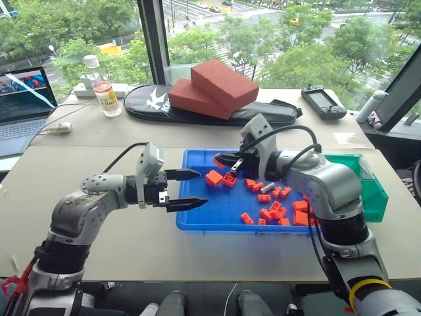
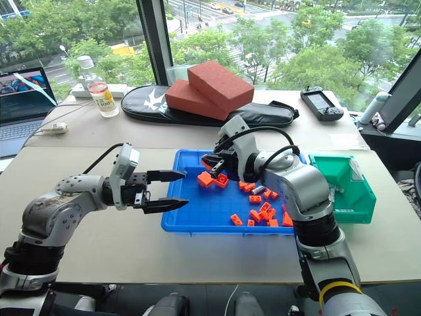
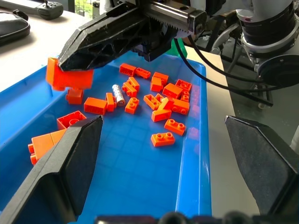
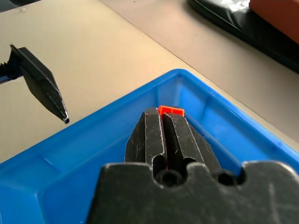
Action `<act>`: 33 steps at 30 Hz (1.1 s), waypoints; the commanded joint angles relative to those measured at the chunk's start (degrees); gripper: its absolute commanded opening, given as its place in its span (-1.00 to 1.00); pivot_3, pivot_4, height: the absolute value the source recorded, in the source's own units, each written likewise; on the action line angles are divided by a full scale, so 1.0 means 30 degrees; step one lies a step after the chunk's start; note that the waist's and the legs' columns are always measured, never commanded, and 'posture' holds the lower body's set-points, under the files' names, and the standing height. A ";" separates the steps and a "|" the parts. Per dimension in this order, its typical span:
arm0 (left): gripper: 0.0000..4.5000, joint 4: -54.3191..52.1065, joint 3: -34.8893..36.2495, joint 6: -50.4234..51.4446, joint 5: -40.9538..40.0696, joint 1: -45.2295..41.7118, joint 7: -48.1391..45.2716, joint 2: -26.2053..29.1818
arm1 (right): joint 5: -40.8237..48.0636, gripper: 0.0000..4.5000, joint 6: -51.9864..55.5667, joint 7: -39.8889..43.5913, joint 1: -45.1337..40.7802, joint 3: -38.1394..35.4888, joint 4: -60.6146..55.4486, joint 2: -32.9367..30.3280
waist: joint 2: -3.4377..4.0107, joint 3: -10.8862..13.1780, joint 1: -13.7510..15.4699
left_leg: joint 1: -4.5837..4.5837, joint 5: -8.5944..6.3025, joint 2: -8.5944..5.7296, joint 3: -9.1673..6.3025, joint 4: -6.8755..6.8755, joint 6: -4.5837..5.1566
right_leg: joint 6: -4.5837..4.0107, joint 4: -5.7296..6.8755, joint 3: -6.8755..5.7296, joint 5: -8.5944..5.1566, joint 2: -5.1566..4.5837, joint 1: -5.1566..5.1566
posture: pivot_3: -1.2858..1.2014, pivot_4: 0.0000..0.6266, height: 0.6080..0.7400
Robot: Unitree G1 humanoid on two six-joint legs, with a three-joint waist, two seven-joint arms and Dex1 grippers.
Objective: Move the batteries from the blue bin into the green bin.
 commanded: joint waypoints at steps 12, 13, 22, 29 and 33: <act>1.00 -0.0632 0.0279 -0.0117 -0.0307 -0.0053 0.0023 0.0037 | -0.1574 0.26 0.1534 -0.1206 0.1916 -0.0852 0.0255 -0.4181 | -0.0001 0.0000 0.0053 | 0.0000 0.0000 -0.0005 0.0009 -0.0001 0.0001 | 0.0001 -0.0011 0.0000 -0.0001 -0.0008 0.0004 | 0.03 -0.52 1.00; 1.00 -0.0635 0.0272 -0.0119 -0.0309 -0.0035 0.0026 0.0024 | -0.1611 0.26 0.1782 -0.1262 0.2320 -0.0805 0.0247 -0.4473 | -0.0001 0.0000 0.0054 | 0.0000 0.0000 -0.0005 0.0013 -0.0001 0.0001 | 0.0001 -0.0014 0.0001 -0.0001 -0.0008 0.0008 | 0.03 -0.52 1.00; 1.00 -0.0349 0.0125 -0.0221 -0.0184 -0.0203 -0.0158 -0.0050 | -0.2570 0.26 0.1617 -0.1583 0.3594 0.0287 0.1139 -0.4530 | -0.0001 0.0000 -0.0173 | 0.0003 -0.0001 0.0008 0.0015 -0.0013 0.0003 | -0.0003 -0.0019 0.0015 -0.0002 0.0013 -0.0009 | 0.03 -0.52 1.00; 1.00 -0.0423 0.0178 -0.0177 -0.0177 -0.0154 -0.0150 -0.0002 | -0.3259 0.26 0.0968 -0.1645 0.3184 0.0526 0.2264 -0.4145 | -0.0001 0.0000 -0.0073 | 0.0002 -0.0001 0.0001 0.0015 -0.0011 0.0002 | -0.0002 -0.0024 0.0013 -0.0002 0.0003 0.0002 | 0.03 -0.52 1.00; 1.00 -0.0469 0.0241 -0.0138 -0.0213 -0.0107 -0.0120 0.0032 | -0.3424 0.26 0.0875 -0.1474 0.3118 0.0633 0.2438 -0.4026 | -0.0002 0.0000 -0.0067 | 0.0002 -0.0001 0.0001 0.0019 -0.0010 0.0002 | -0.0002 -0.0026 0.0013 -0.0002 0.0002 0.0003 | 0.03 -0.52 1.00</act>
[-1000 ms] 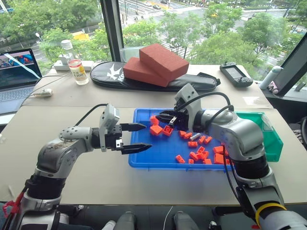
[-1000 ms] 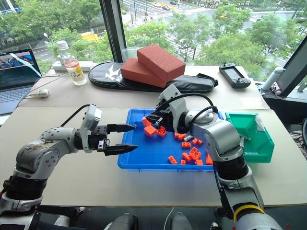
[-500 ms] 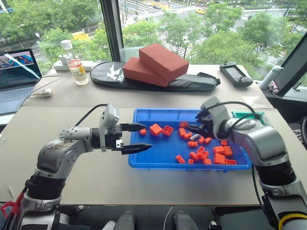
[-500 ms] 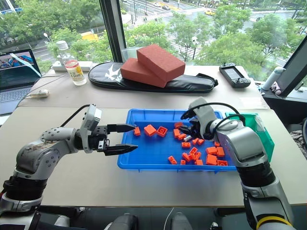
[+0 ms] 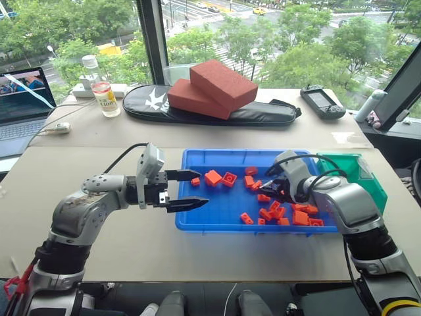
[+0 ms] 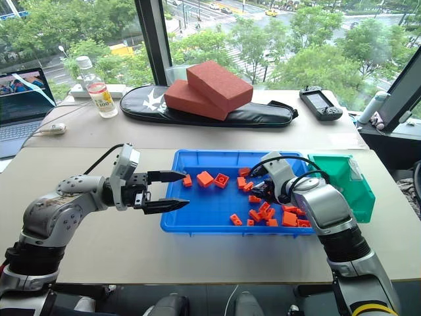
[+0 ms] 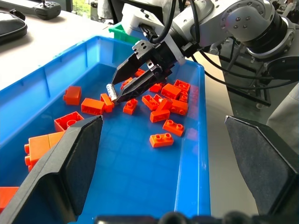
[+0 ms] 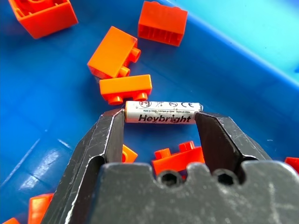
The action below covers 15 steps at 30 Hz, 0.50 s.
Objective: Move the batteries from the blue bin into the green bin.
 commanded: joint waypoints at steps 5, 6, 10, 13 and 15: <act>1.00 -0.0569 0.0335 -0.0064 -0.0273 -0.0061 0.0018 0.0183 | -0.0429 0.87 -0.0623 0.0352 -0.0446 0.0099 -0.0157 0.0151 | 0.0000 0.0000 -0.0032 | 0.0000 0.0000 0.0001 -0.0002 0.0000 0.0000 | -0.0001 0.0001 0.0000 0.0000 0.0002 -0.0002 | 0.03 -0.52 1.00; 1.00 -0.0591 0.0347 -0.0053 -0.0286 -0.0044 0.0037 0.0186 | -0.0498 0.98 -0.0695 0.0370 -0.0472 0.0112 -0.0095 0.0168 | 0.0000 0.0000 -0.0037 | 0.0001 0.0000 0.0001 -0.0002 0.0000 0.0000 | 0.0000 0.0002 0.0001 0.0000 0.0003 -0.0003 | 0.03 -0.52 1.00; 1.00 -0.0613 0.0354 -0.0044 -0.0283 -0.0021 0.0100 0.0191 | -0.0652 0.98 -0.0819 0.0516 -0.0578 0.0101 0.0130 0.0237 | 0.0000 0.0000 -0.0043 | 0.0000 0.0000 0.0001 -0.0003 0.0000 0.0000 | 0.0000 0.0002 0.0000 0.0000 0.0003 -0.0003 | 0.03 -0.52 1.00; 1.00 -0.0689 0.0342 -0.0013 -0.0315 0.0000 0.0169 0.0162 | -0.0929 0.98 -0.1395 0.0671 -0.0780 0.0159 0.0966 0.0367 | 0.0000 0.0000 -0.0044 | 0.0000 0.0000 0.0000 -0.0001 0.0000 0.0000 | 0.0000 0.0001 0.0000 0.0000 0.0001 -0.0001 | 0.03 -0.52 1.00; 1.00 -0.0714 0.0316 -0.0010 -0.0319 0.0004 0.0196 0.0146 | -0.1116 0.98 -0.1900 0.0792 -0.0937 0.0219 0.1654 0.0422 | 0.0000 0.0000 -0.0044 | 0.0000 0.0000 0.0000 -0.0001 0.0000 0.0000 | 0.0000 0.0000 0.0000 0.0000 0.0001 -0.0001 | 0.03 -0.52 1.00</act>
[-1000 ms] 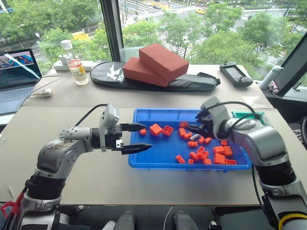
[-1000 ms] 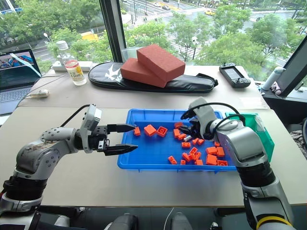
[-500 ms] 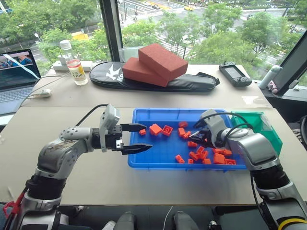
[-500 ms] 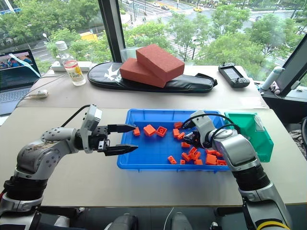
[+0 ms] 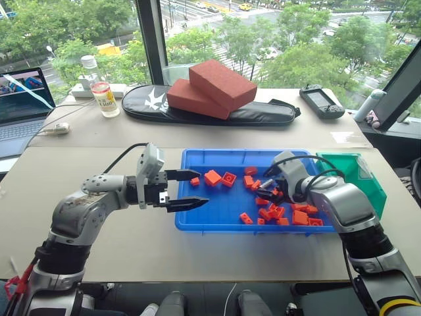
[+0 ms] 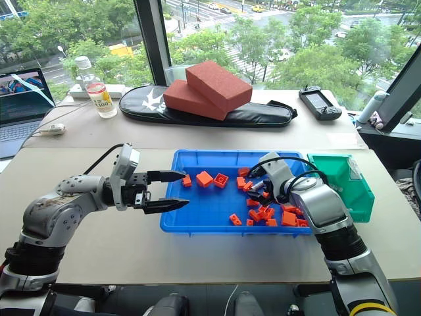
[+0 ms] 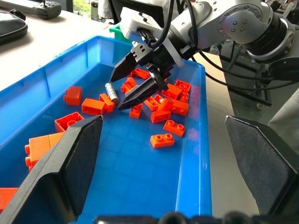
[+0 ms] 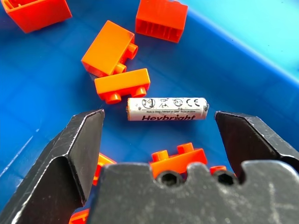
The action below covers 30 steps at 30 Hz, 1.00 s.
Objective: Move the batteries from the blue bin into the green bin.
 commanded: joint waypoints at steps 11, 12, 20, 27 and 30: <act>1.00 -0.0708 0.0301 -0.0021 -0.0299 -0.0008 0.0106 0.0152 | -0.0621 0.98 -0.2489 0.1365 -0.1063 0.0005 0.2689 0.0293 | 0.0000 0.0000 -0.0014 | 0.0001 0.0000 0.0002 -0.0001 0.0000 0.0000 | 0.0000 0.0002 0.0000 0.0000 0.0001 0.0001 | 0.03 -0.52 1.00; 1.00 -0.0708 0.0309 -0.0013 -0.0304 -0.0011 0.0121 0.0148 | -0.0604 0.98 -0.2404 0.1419 -0.1047 -0.0004 0.2658 0.0329 | 0.0000 0.0000 -0.0013 | 0.0001 0.0000 0.0001 0.0000 0.0000 0.0000 | 0.0000 0.0003 0.0000 0.0000 0.0001 0.0001 | 0.03 -0.52 1.00; 1.00 -0.0691 0.0318 0.0005 -0.0316 -0.0060 0.0111 0.0164 | -0.0671 0.22 -0.2066 0.1847 -0.0801 -0.0006 0.2279 0.0320 | 0.0000 0.0000 0.0000 | 0.0002 0.0000 0.0000 -0.0002 0.0000 0.0000 | 0.0000 0.0005 0.0000 0.0000 0.0002 0.0001 | 0.03 -0.52 1.00; 1.00 -0.0477 0.0275 -0.0025 -0.0288 -0.0272 0.0019 0.0139 | -0.0532 0.11 -0.1563 0.1827 -0.0691 -0.0614 0.0933 -0.0086 | 0.0000 0.0000 -0.0008 | 0.0002 0.0000 0.0001 -0.0001 0.0000 0.0001 | 0.0000 0.0005 0.0000 0.0000 0.0002 -0.0001 | 0.03 -0.52 1.00; 1.00 -0.0371 0.0215 -0.0078 -0.0227 -0.0356 -0.0049 0.0130 | 0.0387 0.11 -0.0336 0.2330 -0.0521 -0.2171 -0.1794 -0.1313 | 0.0002 0.0002 0.0076 | -0.0006 0.0000 -0.0006 -0.0002 0.0000 0.0000 | 0.0000 0.0007 0.0000 0.0000 -0.0006 -0.0008 | 0.03 -0.52 1.00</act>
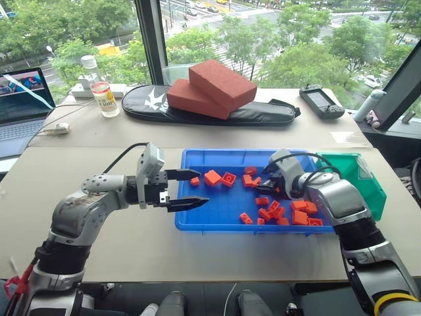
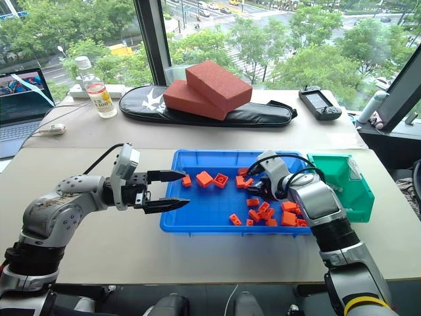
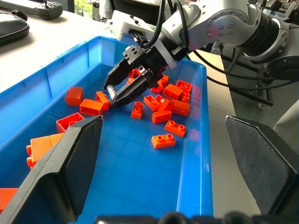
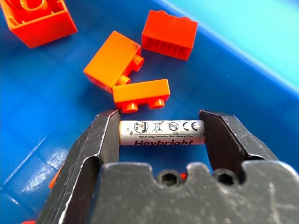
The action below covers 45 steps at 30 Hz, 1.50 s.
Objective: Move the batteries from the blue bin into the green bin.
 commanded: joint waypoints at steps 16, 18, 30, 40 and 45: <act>1.00 0.0074 -0.0039 -0.0277 -0.0033 -0.0701 -0.0335 -0.0009 | -0.0516 0.11 0.0877 -0.3455 0.1985 -0.9005 -0.1743 -0.4407 | 0.0002 -0.0001 0.0278 | -0.0003 0.0000 -0.0009 0.0052 0.0004 0.0000 | 0.0002 -0.0021 0.0019 0.0000 -0.0017 0.0005 | 0.03 -0.52 1.00; 1.00 0.0124 -0.0088 -0.0300 0.0033 -0.0728 -0.0388 0.0013 | -0.0334 0.11 0.0573 -0.3480 0.2457 -0.8995 -0.1806 -0.4108 | 0.0003 -0.0001 0.0161 | 0.0000 0.0000 -0.0002 0.0058 0.0003 0.0001 | 0.0002 -0.0011 0.0030 0.0000 -0.0008 -0.0005 | 0.03 -0.52 1.00; 1.00 0.0062 0.0208 -0.0115 -0.0232 -0.0759 -0.0565 0.0210 | 0.1739 0.98 -0.1043 -0.3259 0.1096 -1.1048 -0.3314 -0.3002 | 0.0002 0.0000 0.0053 | 0.0005 -0.0001 0.0006 0.0048 0.0000 0.0001 | 0.0002 -0.0015 0.0029 -0.0001 0.0001 0.0005 | 0.03 -0.52 1.00; 1.00 0.0227 0.0865 -0.0134 -0.0252 -0.0593 -0.0613 0.0817 | 1.1668 0.98 -0.0457 0.5975 0.6733 -1.2906 -1.2703 -0.5469 | 0.0000 0.0002 0.0323 | 0.0008 -0.0022 0.0007 -0.0017 0.0016 0.0037 | 0.0008 -0.0041 -0.0015 -0.0003 -0.0004 0.0073 | 0.03 -0.52 1.00; 1.00 0.0170 0.0912 -0.0242 -0.0173 -0.0437 -0.0577 0.0889 | 0.9595 0.98 -0.2593 0.6071 0.9742 -1.1198 -1.2694 -0.6463 | -0.0004 0.0001 0.0478 | 0.0023 -0.0021 0.0000 0.0019 0.0024 0.0035 | 0.0020 -0.0035 0.0000 -0.0011 -0.0012 0.0070 | 0.03 -0.52 1.00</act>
